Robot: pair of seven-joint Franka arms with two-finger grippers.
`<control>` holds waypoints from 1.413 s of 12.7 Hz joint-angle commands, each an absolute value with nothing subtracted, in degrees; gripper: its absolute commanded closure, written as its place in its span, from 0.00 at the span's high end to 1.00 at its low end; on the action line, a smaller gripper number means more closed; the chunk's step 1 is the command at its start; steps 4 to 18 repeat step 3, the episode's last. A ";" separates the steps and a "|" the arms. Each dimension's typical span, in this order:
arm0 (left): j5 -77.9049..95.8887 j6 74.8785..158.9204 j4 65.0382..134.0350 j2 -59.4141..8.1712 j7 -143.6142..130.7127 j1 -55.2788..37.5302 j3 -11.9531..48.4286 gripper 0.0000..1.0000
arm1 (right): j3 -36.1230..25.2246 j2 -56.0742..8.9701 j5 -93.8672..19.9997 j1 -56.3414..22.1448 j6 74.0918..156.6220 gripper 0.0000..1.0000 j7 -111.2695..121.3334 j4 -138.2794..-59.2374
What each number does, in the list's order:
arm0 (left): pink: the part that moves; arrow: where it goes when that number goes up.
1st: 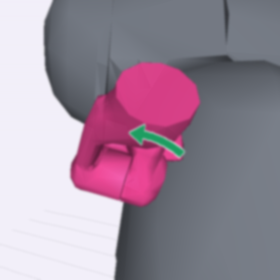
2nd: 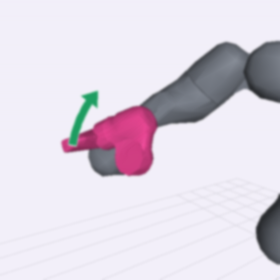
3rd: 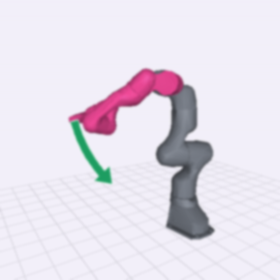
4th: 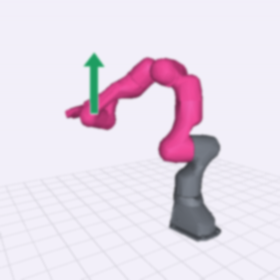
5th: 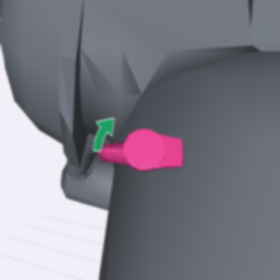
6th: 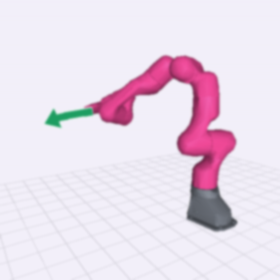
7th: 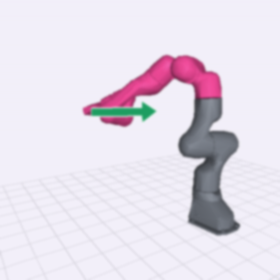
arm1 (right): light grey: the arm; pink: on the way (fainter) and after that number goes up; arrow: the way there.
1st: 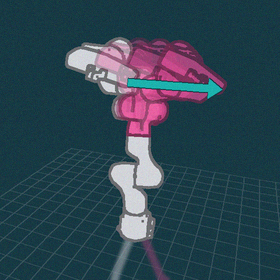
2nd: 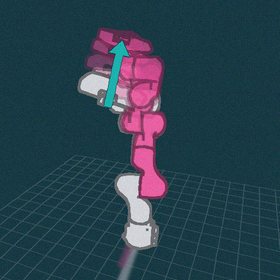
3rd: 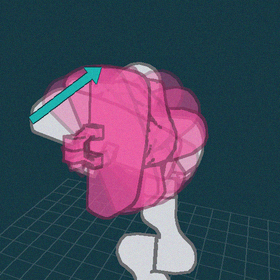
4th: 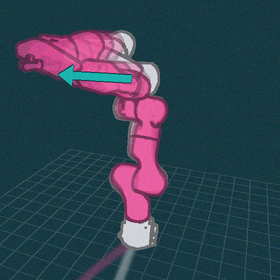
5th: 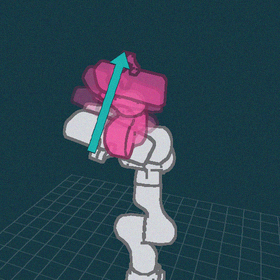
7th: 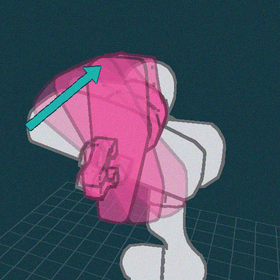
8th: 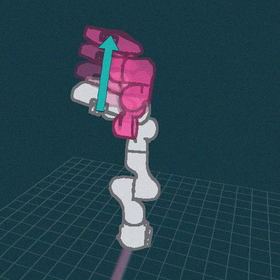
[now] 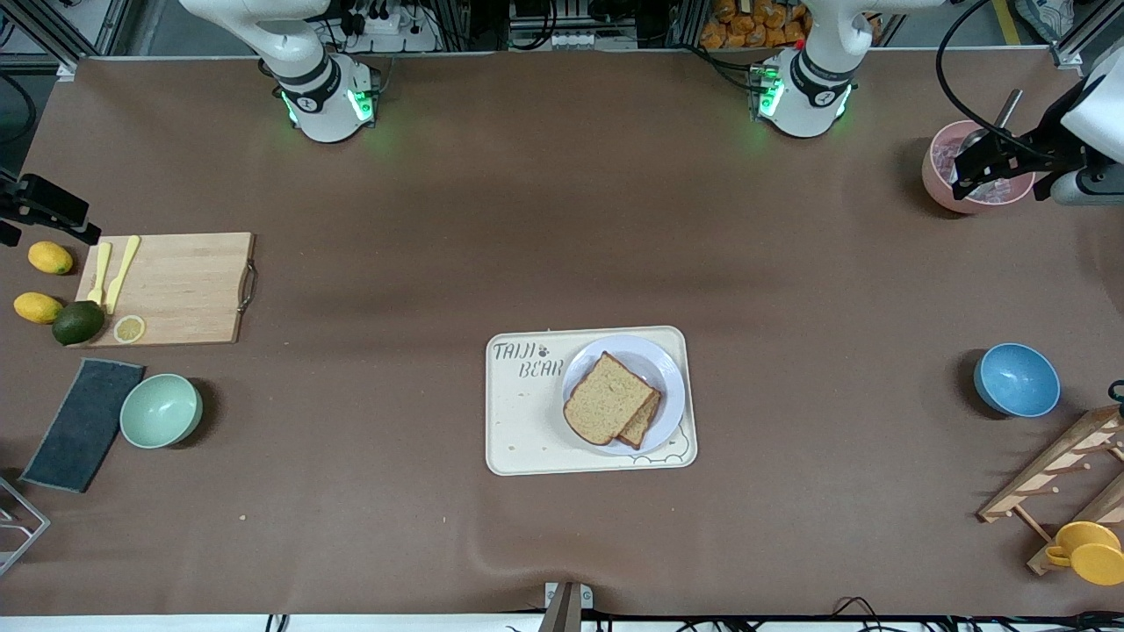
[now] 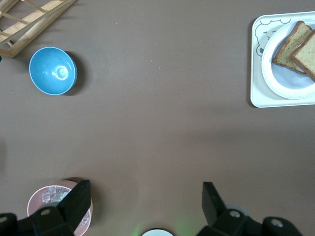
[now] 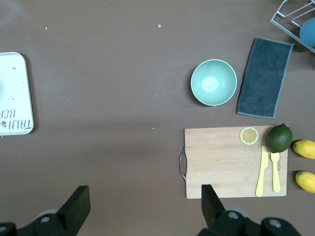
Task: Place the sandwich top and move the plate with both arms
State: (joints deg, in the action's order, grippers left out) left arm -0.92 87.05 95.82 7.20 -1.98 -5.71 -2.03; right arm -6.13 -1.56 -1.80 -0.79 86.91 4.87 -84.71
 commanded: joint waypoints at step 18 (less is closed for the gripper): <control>-2.46 85.61 95.27 7.73 -2.11 -7.03 -2.55 1.00 | -6.06 -1.14 -1.93 -0.70 86.66 1.00 4.22 -84.90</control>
